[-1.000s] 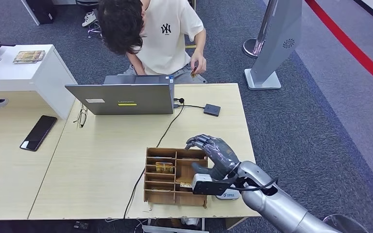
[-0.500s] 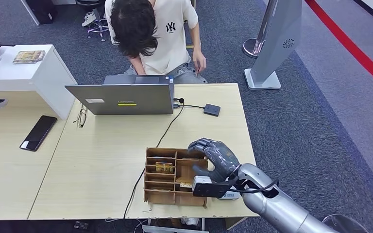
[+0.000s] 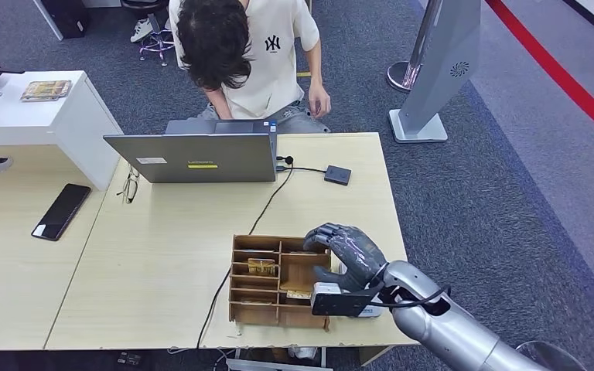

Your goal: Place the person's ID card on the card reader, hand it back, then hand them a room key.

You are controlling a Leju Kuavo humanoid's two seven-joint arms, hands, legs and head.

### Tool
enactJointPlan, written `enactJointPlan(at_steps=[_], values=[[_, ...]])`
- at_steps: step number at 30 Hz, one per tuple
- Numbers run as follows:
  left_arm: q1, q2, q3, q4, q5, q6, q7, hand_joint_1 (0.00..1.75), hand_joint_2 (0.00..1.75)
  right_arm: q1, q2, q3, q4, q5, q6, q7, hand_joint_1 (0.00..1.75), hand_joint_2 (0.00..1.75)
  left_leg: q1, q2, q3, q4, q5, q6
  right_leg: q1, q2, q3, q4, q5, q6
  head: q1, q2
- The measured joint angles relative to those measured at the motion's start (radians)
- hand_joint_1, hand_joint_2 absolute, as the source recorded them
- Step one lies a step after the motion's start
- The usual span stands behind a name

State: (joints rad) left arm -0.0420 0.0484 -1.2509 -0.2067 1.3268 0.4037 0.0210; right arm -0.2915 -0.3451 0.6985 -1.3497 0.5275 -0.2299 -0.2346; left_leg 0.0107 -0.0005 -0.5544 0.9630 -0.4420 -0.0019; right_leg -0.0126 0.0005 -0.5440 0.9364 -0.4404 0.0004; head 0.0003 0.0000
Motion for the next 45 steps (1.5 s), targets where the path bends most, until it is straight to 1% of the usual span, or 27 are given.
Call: enactJointPlan(at_steps=[10, 14, 18, 21, 25, 29, 31, 40, 45], values=[[0.000, 0.000, 0.002, 0.004, 0.002, -0.004, 0.000, 0.00, 0.00, -0.019, -0.011, 0.000, -0.011, 0.017, -0.015, 0.003, 0.70, 1.75, 0.000, 0.000, 0.000, 0.000, 0.000, 0.000, 0.000, 0.000, 0.000, 0.000, 0.000, 0.000, 0.000, 0.000], [0.000, 0.000, 0.005, 0.005, 0.002, -0.004, 0.000, 0.00, 0.00, -0.022, -0.011, -0.001, -0.012, 0.017, -0.015, 0.003, 0.66, 1.75, 0.000, 0.000, 0.000, 0.000, 0.000, 0.000, 0.000, 0.000, 0.000, 0.000, 0.000, 0.000, 0.000, 0.000], [0.000, 0.000, 0.005, 0.006, 0.002, -0.005, 0.000, 0.00, 0.00, -0.023, -0.011, -0.001, -0.012, 0.023, -0.015, 0.003, 0.69, 1.75, 0.000, 0.000, 0.000, 0.000, 0.000, 0.000, 0.000, 0.000, 0.000, 0.000, 0.000, 0.000, 0.000, 0.000], [0.000, 0.000, 0.005, 0.006, 0.002, -0.007, 0.000, 0.00, 0.00, -0.030, -0.019, 0.000, -0.012, 0.052, -0.015, 0.008, 0.71, 1.75, 0.000, 0.000, 0.000, 0.000, 0.000, 0.000, 0.000, 0.000, 0.000, 0.000, 0.000, 0.000, 0.000, 0.000], [0.000, 0.000, 0.006, 0.008, 0.003, -0.012, 0.000, 0.00, 0.00, -0.063, -0.047, 0.006, -0.012, 0.099, -0.012, 0.017, 0.66, 1.75, 0.000, 0.000, 0.000, 0.000, 0.000, 0.000, 0.000, 0.000, 0.000, 0.000, 0.000, 0.000, 0.000, 0.000], [0.000, 0.000, 0.007, 0.008, 0.007, -0.016, 0.000, 0.00, 0.00, -0.112, -0.081, 0.010, -0.012, 0.105, 0.017, 0.021, 0.78, 1.75, 0.000, 0.000, 0.000, 0.000, 0.000, 0.000, 0.000, 0.000, 0.000, 0.000, 0.001, 0.000, 0.000, 0.000], [0.000, 0.000, 0.009, 0.008, 0.009, -0.017, -0.001, 0.00, 0.00, -0.133, -0.098, 0.015, -0.015, 0.100, 0.038, 0.023, 0.78, 1.75, 0.000, 0.000, 0.000, 0.000, 0.000, 0.000, 0.000, 0.000, 0.000, 0.000, 0.001, 0.000, 0.000, 0.000], [0.000, 0.000, 0.020, 0.014, 0.014, -0.028, -0.002, 0.00, 0.00, -0.200, -0.166, 0.052, -0.039, 0.041, 0.144, 0.018, 0.75, 1.75, 0.000, 0.000, 0.000, 0.000, 0.000, 0.000, 0.000, 0.000, 0.000, 0.000, 0.000, 0.000, 0.000, 0.000], [0.000, 0.000, 0.022, 0.016, 0.016, -0.029, -0.006, 0.00, 0.00, -0.222, -0.193, 0.071, -0.048, -0.029, 0.180, 0.006, 0.68, 1.75, 0.000, 0.000, 0.000, 0.000, 0.000, 0.000, 0.000, 0.000, 0.000, 0.000, 0.000, 0.000, 0.000, 0.000]])
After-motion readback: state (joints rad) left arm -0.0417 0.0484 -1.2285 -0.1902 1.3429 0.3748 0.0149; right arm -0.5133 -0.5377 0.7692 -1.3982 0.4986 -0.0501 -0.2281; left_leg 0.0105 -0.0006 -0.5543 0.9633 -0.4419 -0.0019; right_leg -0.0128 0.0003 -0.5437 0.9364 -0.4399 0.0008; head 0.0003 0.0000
